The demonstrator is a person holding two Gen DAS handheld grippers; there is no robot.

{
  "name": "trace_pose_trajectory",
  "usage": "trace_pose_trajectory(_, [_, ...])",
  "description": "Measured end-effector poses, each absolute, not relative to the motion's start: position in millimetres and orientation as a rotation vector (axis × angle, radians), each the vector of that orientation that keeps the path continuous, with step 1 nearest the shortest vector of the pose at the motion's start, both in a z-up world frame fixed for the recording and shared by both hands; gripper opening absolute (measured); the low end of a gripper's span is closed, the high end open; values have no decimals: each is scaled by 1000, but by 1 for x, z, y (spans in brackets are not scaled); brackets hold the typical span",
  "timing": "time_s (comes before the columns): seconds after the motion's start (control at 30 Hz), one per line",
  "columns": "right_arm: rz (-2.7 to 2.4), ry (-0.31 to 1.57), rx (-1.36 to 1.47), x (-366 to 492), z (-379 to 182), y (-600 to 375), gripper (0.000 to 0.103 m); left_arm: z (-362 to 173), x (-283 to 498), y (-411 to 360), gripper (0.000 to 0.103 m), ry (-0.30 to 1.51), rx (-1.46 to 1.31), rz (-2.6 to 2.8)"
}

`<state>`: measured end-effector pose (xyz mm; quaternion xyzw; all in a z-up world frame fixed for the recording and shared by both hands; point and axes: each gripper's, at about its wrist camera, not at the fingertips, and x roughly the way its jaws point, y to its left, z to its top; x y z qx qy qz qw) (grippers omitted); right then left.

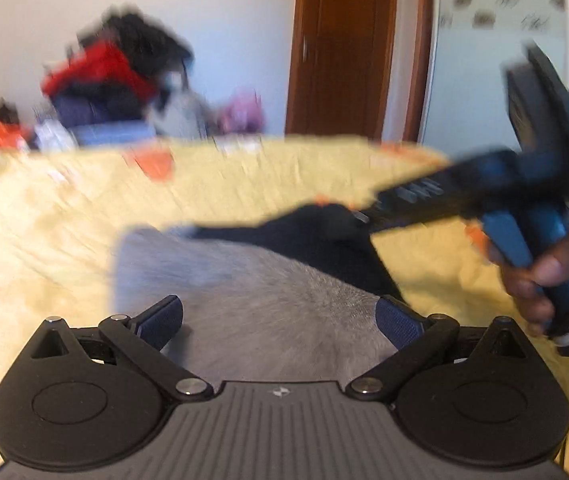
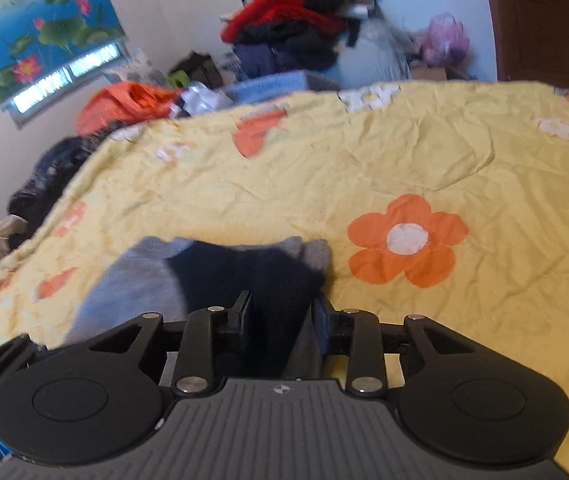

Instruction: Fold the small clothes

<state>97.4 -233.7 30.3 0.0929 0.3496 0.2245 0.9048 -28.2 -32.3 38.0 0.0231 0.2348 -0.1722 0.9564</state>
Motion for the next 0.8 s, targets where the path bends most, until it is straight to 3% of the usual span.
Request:
trace_pose_trajectory(0.13, [622, 680, 179, 31, 43, -226, 46, 30, -76, -33, 103, 463, 226, -448])
trace_pose_trajectory(0.27, [676, 728, 153, 11, 30, -206, 47, 6, -85, -47, 103, 539, 331, -547])
trace_pose_trajectory(0.5, [610, 611, 58, -8, 50, -200, 52, 0, -59, -45, 103, 656, 260, -560])
trace_pose_trajectory(0.57, [621, 581, 37, -7, 57, -196, 72, 0, -59, -47, 103, 656, 273, -557])
trace_pose_trajectory(0.63, [651, 578, 48, -2, 57, -190, 83, 0, -57, -47, 103, 660, 266, -560])
trace_pose_trajectory(0.73, [690, 717, 83, 16, 32, -184, 76, -1, -57, -48, 103, 665, 268, -566])
trace_pose_trajectory(0.8, [677, 779, 71, 22, 7, -189, 59, -1, -58, -44, 103, 669, 282, -588])
